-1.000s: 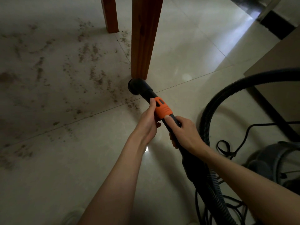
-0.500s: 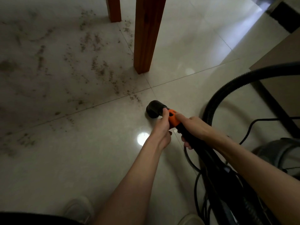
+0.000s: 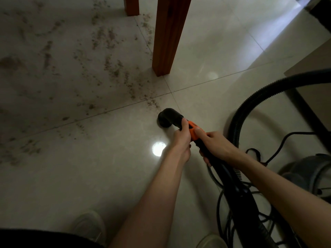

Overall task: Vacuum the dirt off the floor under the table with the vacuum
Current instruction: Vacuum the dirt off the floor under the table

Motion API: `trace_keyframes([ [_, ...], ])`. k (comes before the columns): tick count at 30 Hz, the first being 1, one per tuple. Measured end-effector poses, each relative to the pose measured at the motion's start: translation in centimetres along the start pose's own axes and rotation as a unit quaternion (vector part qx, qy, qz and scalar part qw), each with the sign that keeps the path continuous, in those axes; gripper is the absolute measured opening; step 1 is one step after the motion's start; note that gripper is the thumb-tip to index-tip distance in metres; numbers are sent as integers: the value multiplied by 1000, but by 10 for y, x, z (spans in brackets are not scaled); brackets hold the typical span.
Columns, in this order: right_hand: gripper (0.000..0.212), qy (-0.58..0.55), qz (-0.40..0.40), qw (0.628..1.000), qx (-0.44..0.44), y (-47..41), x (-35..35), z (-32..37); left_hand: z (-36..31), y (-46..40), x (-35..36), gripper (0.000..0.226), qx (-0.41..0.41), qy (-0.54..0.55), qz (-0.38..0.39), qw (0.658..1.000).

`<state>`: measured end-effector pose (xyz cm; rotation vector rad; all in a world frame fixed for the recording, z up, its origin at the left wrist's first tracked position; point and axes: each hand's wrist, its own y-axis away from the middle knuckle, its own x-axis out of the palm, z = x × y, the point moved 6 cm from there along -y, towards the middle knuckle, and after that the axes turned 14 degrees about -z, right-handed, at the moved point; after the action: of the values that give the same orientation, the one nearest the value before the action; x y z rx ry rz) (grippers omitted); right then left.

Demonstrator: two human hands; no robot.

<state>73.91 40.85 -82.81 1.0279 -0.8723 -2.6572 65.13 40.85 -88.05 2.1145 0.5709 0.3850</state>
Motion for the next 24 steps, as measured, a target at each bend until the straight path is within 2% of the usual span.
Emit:
trace_keyframes([
  [3,48,-10,-10,1000,-5,-1,4,-7,3,-3,-3,31,10,-24,5,1000],
  [12,45,-74,-110,991,4,-13,-5,-30,2,-3,21,43,48,-89,63,993],
  [17,46,-121,-87,989,13,-22,-1,-29,-4,-9,21,41,71,-90,50,992],
  [24,48,-94,-14,996,-3,-19,13,-20,0,-14,0,44,64,-48,-13,997],
])
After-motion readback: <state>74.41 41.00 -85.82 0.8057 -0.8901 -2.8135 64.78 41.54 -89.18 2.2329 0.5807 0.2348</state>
